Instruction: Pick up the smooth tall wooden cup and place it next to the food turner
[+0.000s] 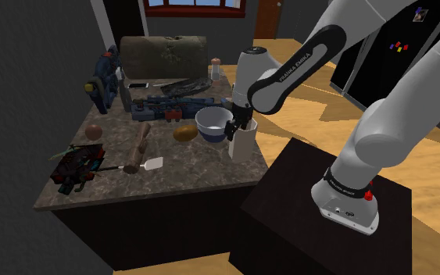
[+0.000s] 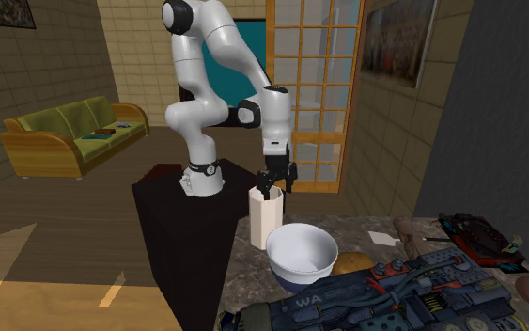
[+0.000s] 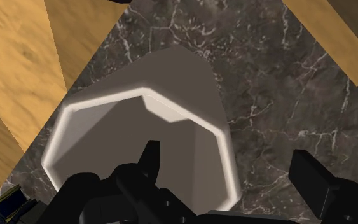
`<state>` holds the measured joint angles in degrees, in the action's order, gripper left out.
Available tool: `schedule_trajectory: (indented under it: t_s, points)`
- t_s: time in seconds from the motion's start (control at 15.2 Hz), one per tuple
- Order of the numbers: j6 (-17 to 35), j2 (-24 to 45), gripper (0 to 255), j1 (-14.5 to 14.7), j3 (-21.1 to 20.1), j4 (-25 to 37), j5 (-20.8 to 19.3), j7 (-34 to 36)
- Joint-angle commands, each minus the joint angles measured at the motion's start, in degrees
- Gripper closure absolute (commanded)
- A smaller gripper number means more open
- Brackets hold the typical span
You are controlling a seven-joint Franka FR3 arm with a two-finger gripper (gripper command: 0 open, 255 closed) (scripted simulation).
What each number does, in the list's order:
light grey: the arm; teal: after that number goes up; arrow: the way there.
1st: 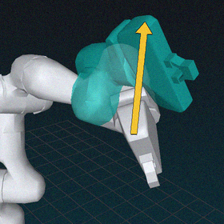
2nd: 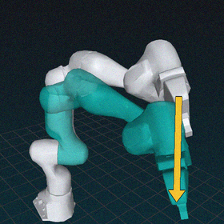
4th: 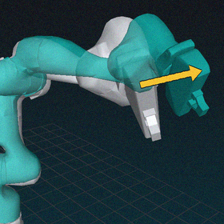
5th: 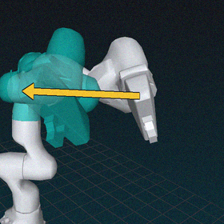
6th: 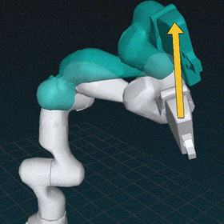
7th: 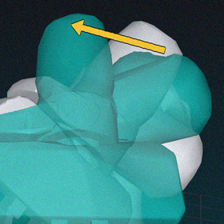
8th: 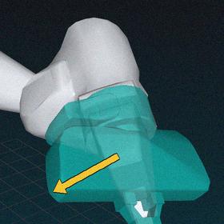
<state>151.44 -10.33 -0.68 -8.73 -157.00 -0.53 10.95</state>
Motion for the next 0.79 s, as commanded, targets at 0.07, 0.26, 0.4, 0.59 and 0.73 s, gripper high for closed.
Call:
schedule_trajectory:
  t_s: [0.07,0.26,0.4,0.59,0.73]
  points:
    - [0.0,0.0,0,0.0,0.0,0.0,0.0,0.0]
    - [0.0,0.0,255,0.0,0.0,0.0,0.0,0.0]
    - [0.0,0.0,255,0.0,0.0,0.0,0.0,0.0]
    - [0.0,0.0,255,0.0,0.0,0.0,0.0,0.0]
    - [0.0,0.0,255,0.0,0.0,0.0,0.0,0.0]
